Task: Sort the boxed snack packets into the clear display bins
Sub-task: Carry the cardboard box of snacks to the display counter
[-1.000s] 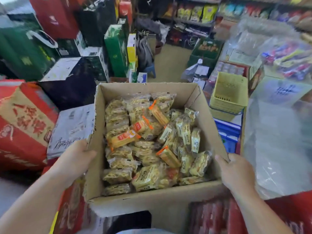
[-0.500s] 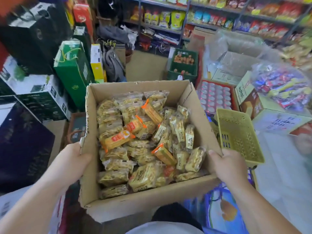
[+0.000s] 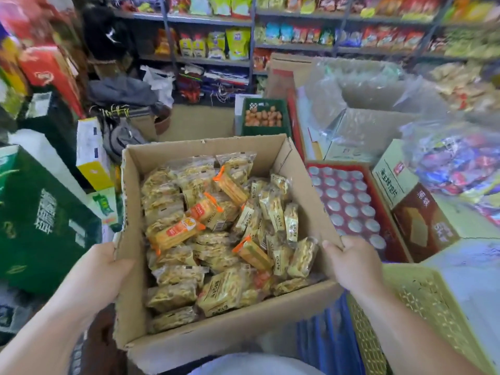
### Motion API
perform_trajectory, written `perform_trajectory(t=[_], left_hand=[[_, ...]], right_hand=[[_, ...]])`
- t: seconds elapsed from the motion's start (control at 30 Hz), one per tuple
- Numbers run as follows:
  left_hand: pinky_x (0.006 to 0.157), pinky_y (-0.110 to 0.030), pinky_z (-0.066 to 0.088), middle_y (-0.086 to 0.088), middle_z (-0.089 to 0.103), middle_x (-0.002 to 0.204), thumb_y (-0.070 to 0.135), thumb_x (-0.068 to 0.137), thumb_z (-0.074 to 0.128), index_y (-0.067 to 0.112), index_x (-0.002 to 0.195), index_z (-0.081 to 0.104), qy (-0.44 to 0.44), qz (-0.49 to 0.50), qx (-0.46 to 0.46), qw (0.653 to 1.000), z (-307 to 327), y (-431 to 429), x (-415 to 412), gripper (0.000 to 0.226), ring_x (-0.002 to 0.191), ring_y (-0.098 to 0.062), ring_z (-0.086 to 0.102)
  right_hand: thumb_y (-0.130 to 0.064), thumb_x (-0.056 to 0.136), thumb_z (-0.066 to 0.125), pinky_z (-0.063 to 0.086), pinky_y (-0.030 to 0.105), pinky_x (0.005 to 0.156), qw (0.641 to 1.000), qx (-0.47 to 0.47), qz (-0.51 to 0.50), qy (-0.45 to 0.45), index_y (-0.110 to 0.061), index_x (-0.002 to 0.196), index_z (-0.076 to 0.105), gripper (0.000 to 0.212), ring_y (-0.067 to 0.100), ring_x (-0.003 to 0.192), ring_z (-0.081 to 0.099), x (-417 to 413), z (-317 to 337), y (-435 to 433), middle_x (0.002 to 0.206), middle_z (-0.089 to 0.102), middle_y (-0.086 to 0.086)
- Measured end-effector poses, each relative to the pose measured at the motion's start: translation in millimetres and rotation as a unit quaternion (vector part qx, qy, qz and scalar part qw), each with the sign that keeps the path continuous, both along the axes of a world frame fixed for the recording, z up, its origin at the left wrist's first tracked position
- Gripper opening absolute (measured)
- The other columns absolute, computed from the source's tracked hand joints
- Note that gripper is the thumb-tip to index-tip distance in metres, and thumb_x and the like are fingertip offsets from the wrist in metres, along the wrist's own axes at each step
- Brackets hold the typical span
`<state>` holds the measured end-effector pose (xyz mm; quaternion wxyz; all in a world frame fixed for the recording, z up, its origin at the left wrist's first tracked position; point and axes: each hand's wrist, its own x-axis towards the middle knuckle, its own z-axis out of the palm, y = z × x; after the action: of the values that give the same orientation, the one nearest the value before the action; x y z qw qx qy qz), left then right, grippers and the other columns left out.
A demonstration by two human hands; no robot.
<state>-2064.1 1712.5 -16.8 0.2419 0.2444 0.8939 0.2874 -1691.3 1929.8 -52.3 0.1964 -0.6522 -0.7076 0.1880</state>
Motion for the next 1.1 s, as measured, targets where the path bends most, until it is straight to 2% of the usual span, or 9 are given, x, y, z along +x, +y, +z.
perform_trajectory(t=[0.13,0.27,0.33,0.4,0.6,0.73,0.83,0.97,1.1], left_hand=[[0.059,-0.038,0.046,-0.029,0.067,0.069,0.004,0.090,0.060,-0.003,0.083,0.064,-0.029,-0.088,0.009,0.996,7.0,111.3,-27.9,0.011,0.056,-0.042,0.065],[0.058,-0.035,0.045,-0.019,0.069,0.063,0.000,0.087,0.054,0.017,0.075,0.067,-0.045,-0.215,0.000,0.975,5.8,232.1,-45.0,0.024,0.053,-0.036,0.063],[0.056,-0.033,0.047,-0.015,0.070,0.062,0.000,0.086,0.053,0.023,0.073,0.069,-0.062,-0.273,-0.007,0.960,-0.7,294.7,-50.5,0.031,0.052,-0.037,0.064],[0.049,-0.026,0.042,-0.009,0.068,0.056,0.002,0.084,0.054,0.026,0.070,0.069,-0.066,-0.329,-0.010,0.942,-7.9,355.1,-51.7,0.032,0.044,-0.024,0.059],[0.046,-0.025,0.036,-0.016,0.065,0.057,-0.005,0.086,0.051,0.005,0.078,0.068,-0.078,-0.496,-0.042,0.864,-19.3,512.4,-41.9,0.022,0.044,-0.021,0.053],[0.053,-0.031,0.045,-0.016,0.072,0.067,0.000,0.088,0.053,0.009,0.081,0.069,-0.053,-0.583,-0.051,0.809,-27.4,578.3,-8.9,0.020,0.055,-0.029,0.066],[0.056,-0.032,0.045,-0.015,0.072,0.068,-0.001,0.086,0.054,0.006,0.080,0.070,-0.044,-0.599,-0.047,0.798,-39.6,608.8,21.1,0.018,0.060,-0.031,0.066],[0.050,-0.030,0.031,0.001,0.055,0.042,-0.001,0.083,0.057,0.007,0.064,0.064,-0.014,-0.582,-0.057,0.811,-56.6,633.0,57.5,0.022,0.047,-0.024,0.049],[0.052,-0.032,0.033,0.006,0.056,0.042,0.021,0.076,0.059,0.012,0.061,0.066,-0.017,-0.571,-0.045,0.820,-61.9,644.6,79.7,0.018,0.050,-0.025,0.051]], right_hand=[[-0.030,0.090,0.071,0.020,0.029,0.048,0.997,0.009,-0.069,0.024,-0.018,0.053,0.031,0.056,0.012,0.052,0.039,-3.4,-1.4,55.6,0.052,0.039,-0.003],[-0.035,0.094,0.065,0.040,0.039,0.060,0.987,-0.043,-0.155,0.020,-0.010,0.067,0.055,0.038,0.030,0.071,0.055,4.8,-12.0,97.0,0.066,0.053,0.001],[-0.038,0.095,0.062,0.039,0.037,0.062,0.976,-0.072,-0.207,0.015,-0.016,0.067,0.056,0.037,0.030,0.072,0.054,7.0,-20.2,110.6,0.066,0.053,-0.001],[-0.039,0.096,0.061,0.036,0.036,0.062,0.960,-0.089,-0.264,0.009,-0.020,0.065,0.052,0.037,0.029,0.073,0.054,4.1,-26.6,118.9,0.065,0.050,-0.003],[-0.036,0.094,0.065,0.030,0.032,0.050,0.882,-0.108,-0.457,0.027,-0.012,0.056,0.051,0.047,0.013,0.054,0.049,-24.7,-31.4,120.5,0.053,0.052,-0.002],[-0.036,0.093,0.066,0.032,0.029,0.048,0.816,-0.118,-0.563,0.053,-0.011,0.057,0.054,0.045,0.021,0.053,0.053,-42.1,-34.8,111.0,0.053,0.055,0.003],[-0.038,0.094,0.064,0.040,0.031,0.051,0.785,-0.134,-0.602,0.055,-0.013,0.064,0.059,0.040,0.024,0.058,0.056,-51.2,-38.9,103.5,0.057,0.059,0.002],[-0.036,0.095,0.064,0.040,0.035,0.057,0.779,-0.165,-0.601,0.066,-0.015,0.062,0.056,0.040,0.031,0.064,0.054,-57.2,-43.5,102.2,0.059,0.056,0.000],[-0.030,0.098,0.059,0.041,0.035,0.060,0.823,-0.173,-0.537,0.074,-0.020,0.074,0.055,0.027,0.020,0.065,0.050,-56.1,-47.5,105.4,0.073,0.056,0.000]])
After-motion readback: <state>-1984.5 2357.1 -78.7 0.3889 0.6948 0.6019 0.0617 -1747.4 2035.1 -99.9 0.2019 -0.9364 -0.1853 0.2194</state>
